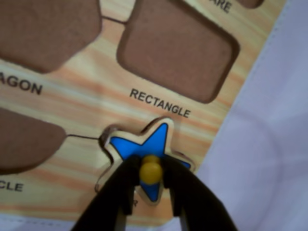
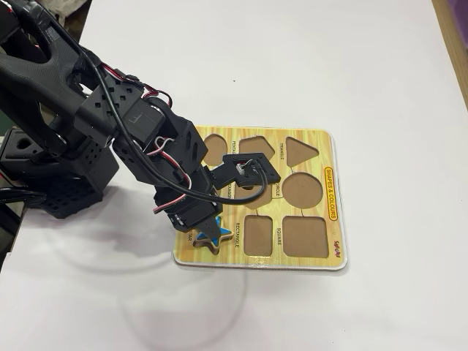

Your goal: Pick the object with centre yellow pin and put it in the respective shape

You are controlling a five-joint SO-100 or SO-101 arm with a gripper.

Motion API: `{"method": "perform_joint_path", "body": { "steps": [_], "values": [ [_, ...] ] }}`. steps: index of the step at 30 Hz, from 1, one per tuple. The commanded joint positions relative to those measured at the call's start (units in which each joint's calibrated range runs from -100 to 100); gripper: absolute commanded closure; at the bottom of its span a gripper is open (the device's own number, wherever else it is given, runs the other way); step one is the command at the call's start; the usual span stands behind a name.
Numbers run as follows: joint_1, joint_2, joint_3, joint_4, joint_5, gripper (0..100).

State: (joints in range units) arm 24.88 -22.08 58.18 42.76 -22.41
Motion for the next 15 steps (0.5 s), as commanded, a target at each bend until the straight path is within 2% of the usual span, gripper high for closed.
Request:
{"method": "perform_joint_path", "body": {
  "steps": [1,15],
  "values": [
    [0.12,-0.18,-0.99,-1.96,0.03,99],
    [-0.08,-0.1,-0.36,-1.36,0.03,99]
  ]
}}
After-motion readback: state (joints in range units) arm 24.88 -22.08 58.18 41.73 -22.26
